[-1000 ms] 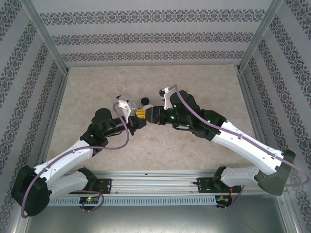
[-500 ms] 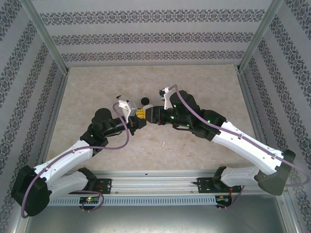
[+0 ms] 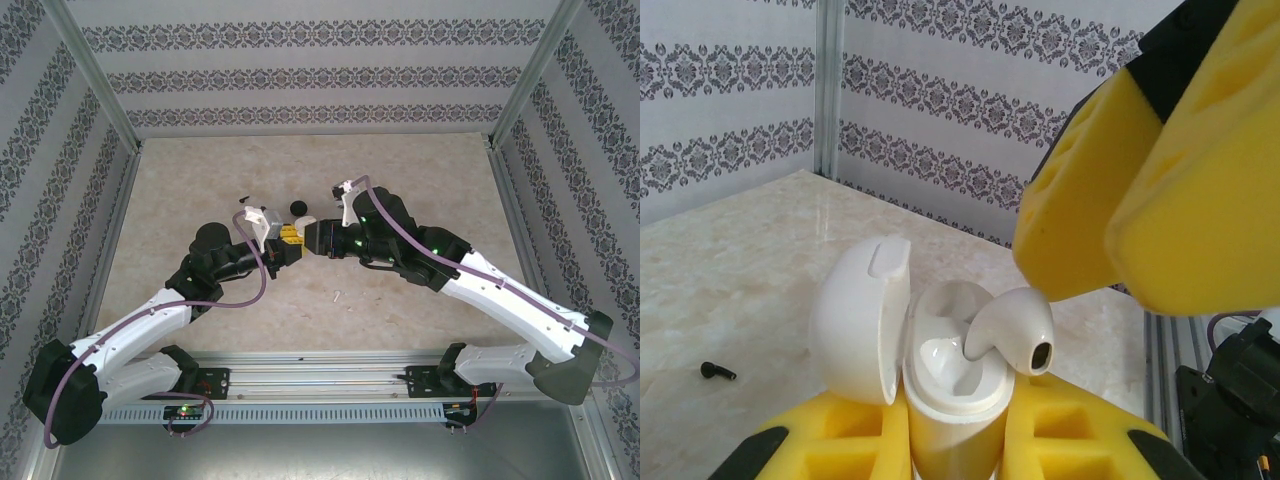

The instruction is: Insert the wireless bluetooth earbuds into the charging case

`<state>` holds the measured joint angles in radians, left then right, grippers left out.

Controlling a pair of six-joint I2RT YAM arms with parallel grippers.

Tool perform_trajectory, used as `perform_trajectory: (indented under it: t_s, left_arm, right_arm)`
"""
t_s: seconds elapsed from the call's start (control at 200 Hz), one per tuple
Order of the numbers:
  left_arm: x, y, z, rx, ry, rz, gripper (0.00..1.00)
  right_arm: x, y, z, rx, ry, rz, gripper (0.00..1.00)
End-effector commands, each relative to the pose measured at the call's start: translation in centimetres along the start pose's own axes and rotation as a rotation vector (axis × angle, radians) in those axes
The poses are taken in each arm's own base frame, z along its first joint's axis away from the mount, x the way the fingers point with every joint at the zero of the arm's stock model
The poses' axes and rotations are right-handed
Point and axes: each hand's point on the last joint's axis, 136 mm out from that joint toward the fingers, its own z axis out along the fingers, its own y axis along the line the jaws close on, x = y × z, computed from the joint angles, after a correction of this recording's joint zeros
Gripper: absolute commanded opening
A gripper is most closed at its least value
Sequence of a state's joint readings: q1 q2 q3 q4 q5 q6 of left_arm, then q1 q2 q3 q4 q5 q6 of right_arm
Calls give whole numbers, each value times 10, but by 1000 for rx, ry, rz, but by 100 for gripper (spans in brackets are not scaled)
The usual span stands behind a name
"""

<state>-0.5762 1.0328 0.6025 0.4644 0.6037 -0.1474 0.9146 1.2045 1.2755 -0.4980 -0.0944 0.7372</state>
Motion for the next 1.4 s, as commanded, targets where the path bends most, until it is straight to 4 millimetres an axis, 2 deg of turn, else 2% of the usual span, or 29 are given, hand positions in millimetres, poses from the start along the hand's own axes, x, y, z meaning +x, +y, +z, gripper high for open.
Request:
perform_trajectory:
  t_s: [0.0, 0.225, 0.4, 1.034, 1.394]
  left_arm:
    - [-20, -11, 1, 47, -50, 15, 9]
    - [-19, -11, 2, 49, -49, 10, 9]
    - [-20, -11, 2, 51, -50, 8, 9]
    - [-20, -12, 2, 57, -48, 6, 9]
    - [-18, -12, 2, 59, -47, 3, 9]
  right_arm:
    - [-4, 7, -12, -16, -20, -3, 36]
    - [2, 7, -10, -24, 0, 6, 21]
    - [3, 13, -4, -47, 25, 6, 15]
    - [1, 19, 11, -53, 53, -11, 14]
    - [-3, 18, 12, -53, 41, -9, 14]
